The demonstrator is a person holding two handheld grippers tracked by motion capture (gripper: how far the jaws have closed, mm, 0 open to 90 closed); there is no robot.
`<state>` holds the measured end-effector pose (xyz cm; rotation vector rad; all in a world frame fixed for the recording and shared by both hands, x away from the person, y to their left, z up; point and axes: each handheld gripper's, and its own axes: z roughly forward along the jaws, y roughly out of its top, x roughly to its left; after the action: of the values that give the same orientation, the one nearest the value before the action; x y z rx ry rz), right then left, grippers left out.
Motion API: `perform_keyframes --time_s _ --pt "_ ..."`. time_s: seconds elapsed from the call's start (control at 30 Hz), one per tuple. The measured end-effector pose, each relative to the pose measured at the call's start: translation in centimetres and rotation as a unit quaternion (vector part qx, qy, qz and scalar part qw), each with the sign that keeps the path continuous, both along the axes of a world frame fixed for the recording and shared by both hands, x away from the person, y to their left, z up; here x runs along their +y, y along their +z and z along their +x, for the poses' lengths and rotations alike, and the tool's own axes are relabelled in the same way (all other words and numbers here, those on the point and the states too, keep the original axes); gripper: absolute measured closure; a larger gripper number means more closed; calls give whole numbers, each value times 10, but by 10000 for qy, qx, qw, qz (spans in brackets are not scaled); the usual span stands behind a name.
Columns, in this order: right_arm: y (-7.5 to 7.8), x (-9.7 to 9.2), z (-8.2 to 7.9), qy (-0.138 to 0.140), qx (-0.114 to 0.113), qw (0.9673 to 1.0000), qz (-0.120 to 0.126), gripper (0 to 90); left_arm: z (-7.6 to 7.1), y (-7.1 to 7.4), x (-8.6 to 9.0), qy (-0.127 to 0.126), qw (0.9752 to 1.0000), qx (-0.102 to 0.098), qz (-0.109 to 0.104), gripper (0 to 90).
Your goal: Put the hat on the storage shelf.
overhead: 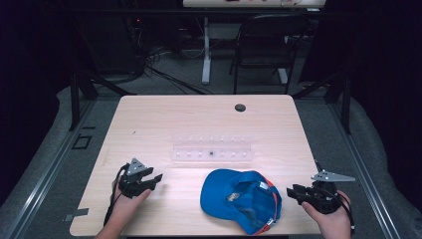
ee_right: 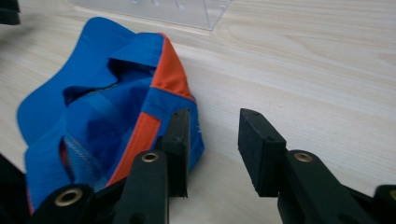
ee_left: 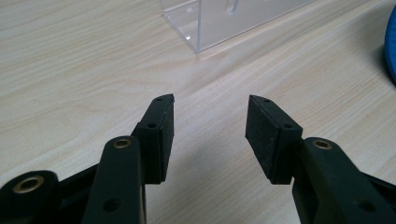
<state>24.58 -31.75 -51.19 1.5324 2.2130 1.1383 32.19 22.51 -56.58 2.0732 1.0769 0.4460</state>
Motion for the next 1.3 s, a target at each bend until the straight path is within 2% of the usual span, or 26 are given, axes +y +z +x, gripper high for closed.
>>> perform_keyframes --time_s 0.07,0.1,0.23,0.33,0.47,0.7,0.83,1.0,1.3 --pt "1 1 -1 33 68 10000 -3 624 0 0 0 -5 10000 13 15 522" --pt "2 3 -1 151 238 9996 62 622 0 0 0 4 10000 11 13 522" --pt "2 9 -3 291 481 9983 137 616 0 -1 0 9 10000 3 50 520" --pt "3 12 -3 377 680 9965 316 612 0 -1 -1 14 10000 17 58 519" --pt "4 17 -3 444 810 9947 442 546 1 -3 -1 8 9999 27 114 517" --pt "-6 26 -2 638 1023 9917 437 548 2 -4 -1 42 9999 48 121 516" --pt "-14 30 0 666 1129 9897 568 571 2 -4 -2 18 9999 31 133 516" --pt "-15 33 6 712 1194 9879 690 689 2 -3 -2 27 9999 48 114 517" --pt "-9 32 22 519 1069 9902 733 744 2 -4 -3 -3 9999 60 119 517"
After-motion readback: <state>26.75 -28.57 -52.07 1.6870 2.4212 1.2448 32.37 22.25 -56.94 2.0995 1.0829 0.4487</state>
